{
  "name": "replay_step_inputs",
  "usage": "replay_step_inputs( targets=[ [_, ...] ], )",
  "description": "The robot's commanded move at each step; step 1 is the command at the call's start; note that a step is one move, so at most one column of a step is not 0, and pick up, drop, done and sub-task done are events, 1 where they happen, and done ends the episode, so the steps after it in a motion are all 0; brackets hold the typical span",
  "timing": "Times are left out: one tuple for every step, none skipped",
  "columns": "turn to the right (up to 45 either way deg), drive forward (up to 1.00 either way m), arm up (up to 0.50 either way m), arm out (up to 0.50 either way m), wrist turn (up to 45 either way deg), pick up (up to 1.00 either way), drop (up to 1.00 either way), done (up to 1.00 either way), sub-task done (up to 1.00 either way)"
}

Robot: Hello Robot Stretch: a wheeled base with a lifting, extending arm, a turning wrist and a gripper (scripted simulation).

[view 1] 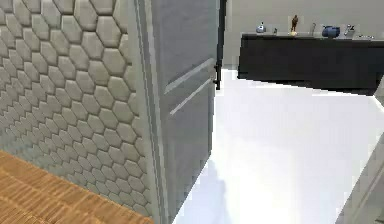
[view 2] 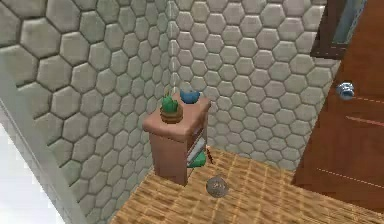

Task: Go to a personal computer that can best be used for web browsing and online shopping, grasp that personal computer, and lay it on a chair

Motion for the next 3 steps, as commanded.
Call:
replay_step_inputs(
  targets=[
    [-45.0, 0.00, 0.00, 0.00, 0.0, 0.00, 0.00, 0.00, 0.00],
    [-12.0, 0.00, 0.00, 0.00, 0.0, 0.00, 0.00, 0.00, 0.00],
    [0.0, 0.85, 0.00, 0.00, 0.0, 0.00, 0.00, 0.00, 0.00]
  ],
)
